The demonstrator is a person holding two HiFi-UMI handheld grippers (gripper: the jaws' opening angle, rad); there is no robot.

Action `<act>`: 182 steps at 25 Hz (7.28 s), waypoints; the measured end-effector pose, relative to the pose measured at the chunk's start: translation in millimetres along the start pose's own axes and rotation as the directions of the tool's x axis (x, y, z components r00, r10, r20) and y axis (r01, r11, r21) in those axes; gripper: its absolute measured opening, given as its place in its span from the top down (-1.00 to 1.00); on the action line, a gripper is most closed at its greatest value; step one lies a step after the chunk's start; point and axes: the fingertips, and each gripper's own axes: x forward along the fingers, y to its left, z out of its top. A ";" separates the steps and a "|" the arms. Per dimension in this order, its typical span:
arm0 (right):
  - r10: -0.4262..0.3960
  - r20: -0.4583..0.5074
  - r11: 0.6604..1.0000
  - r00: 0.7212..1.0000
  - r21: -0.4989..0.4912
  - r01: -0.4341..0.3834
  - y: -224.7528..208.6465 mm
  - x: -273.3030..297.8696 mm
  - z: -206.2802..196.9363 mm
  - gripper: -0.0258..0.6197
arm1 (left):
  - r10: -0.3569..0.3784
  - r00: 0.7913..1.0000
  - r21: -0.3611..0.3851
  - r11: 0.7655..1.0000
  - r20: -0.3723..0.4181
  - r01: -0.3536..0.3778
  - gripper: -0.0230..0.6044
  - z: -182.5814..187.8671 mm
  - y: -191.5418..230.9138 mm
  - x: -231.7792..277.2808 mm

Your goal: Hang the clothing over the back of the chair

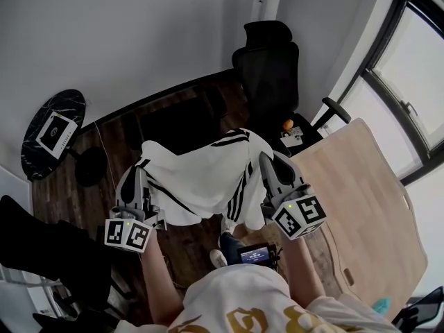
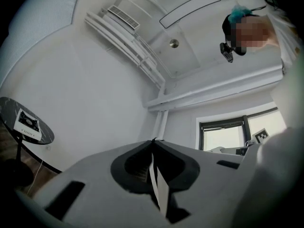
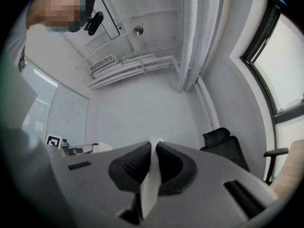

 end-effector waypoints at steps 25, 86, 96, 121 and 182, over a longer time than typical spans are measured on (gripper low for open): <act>0.007 0.112 0.992 0.994 -0.124 0.007 -24.1 142.7 60.5 0.85 | 0.068 0.998 0.291 0.955 -0.018 -0.060 0.82 55.9 68.5 124.8; 0.145 -0.535 0.849 0.832 -0.365 -0.382 -77.2 356.9 -196.5 0.85 | 0.161 0.797 0.304 0.952 -0.583 0.030 0.82 -198.0 207.3 225.1; 0.233 -0.804 0.746 0.547 -0.213 -0.631 -66.5 328.8 -284.1 0.85 | 0.008 0.617 0.146 0.974 -0.787 0.173 0.82 -273.4 191.4 201.6; 0.261 -0.911 0.590 0.320 -0.112 -0.799 -49.5 291.0 -317.3 0.62 | -0.243 0.326 -0.135 0.938 -0.914 0.320 0.30 -325.1 154.0 151.7; 0.165 -0.235 0.985 0.958 -0.009 -0.172 51.9 85.1 -79.1 0.88 | -0.018 0.916 0.252 0.959 -0.400 0.129 0.86 -101.0 -20.2 34.4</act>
